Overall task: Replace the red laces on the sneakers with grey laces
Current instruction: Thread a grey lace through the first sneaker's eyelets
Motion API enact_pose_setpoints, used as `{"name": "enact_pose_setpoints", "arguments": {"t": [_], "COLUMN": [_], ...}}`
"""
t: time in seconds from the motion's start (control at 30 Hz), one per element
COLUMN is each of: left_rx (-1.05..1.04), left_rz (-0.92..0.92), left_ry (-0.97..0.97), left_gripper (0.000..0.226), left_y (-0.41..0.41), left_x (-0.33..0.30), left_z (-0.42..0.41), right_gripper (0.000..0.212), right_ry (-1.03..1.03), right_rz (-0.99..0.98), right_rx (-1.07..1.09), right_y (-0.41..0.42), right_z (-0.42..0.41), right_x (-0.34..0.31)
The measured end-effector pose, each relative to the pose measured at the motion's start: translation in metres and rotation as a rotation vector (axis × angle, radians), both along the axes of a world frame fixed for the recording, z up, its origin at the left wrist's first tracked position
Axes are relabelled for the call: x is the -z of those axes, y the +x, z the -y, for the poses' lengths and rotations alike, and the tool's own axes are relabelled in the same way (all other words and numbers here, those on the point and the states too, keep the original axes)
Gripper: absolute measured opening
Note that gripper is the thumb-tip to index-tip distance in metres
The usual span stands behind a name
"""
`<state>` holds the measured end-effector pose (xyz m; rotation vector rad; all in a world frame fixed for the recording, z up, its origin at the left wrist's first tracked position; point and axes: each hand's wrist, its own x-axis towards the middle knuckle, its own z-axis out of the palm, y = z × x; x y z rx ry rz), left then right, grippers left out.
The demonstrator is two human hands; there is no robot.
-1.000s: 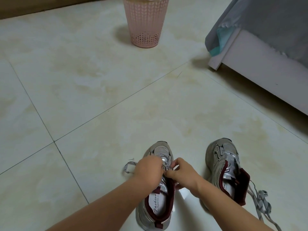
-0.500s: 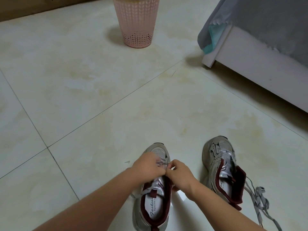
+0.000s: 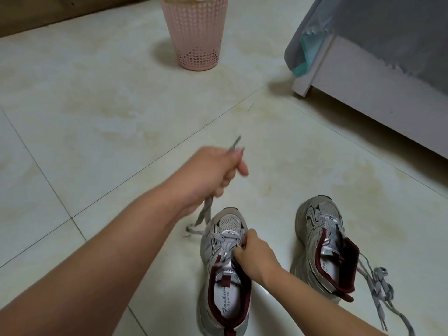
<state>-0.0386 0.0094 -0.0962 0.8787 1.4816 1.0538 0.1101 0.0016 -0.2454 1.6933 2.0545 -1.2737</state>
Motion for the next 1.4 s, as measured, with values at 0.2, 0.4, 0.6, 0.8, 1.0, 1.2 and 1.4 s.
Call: {"name": "enact_pose_setpoints", "arguments": {"t": [0.2,0.4,0.6,0.8,1.0,1.2,1.4], "left_rx": [-0.037,0.015,0.098,-0.033,-0.278,-0.209,0.217], "left_rz": [0.209,0.124,0.052,-0.12,-0.111,-0.667,-0.991], "left_ry": [0.402,0.412,0.407,0.406,0.263,-0.087,-0.476], "left_gripper": [0.042,0.041,0.041,0.035,0.031,0.031,0.022], "left_y": [-0.002,0.012,0.011,-0.01,-0.056,-0.079,-0.058], "left_x": [-0.098,-0.103,-0.097,-0.08,-0.037,0.041,0.117], "left_z": [-0.014,-0.013,-0.014,-0.011,-0.002,0.01,0.04], "right_gripper": [0.007,0.004,0.032,0.023,0.017,0.033,0.047], "right_ry": [0.029,0.002,0.137,0.012,-0.208,-0.128,-0.043], "right_rz": [-0.029,-0.008,-0.444,-0.545,-1.064,-0.897,-0.61], "right_rx": [-0.011,-0.041,-0.083,-0.163,0.308,0.472,0.445], "right_y": [-0.001,0.0,-0.012,-0.018,0.017,0.046,0.054], "right_z": [0.002,-0.003,-0.032,-0.041,-0.07,-0.087,-0.086], "right_x": [0.0,-0.015,-0.073,-0.104,-0.147,-0.161,-0.134]}}
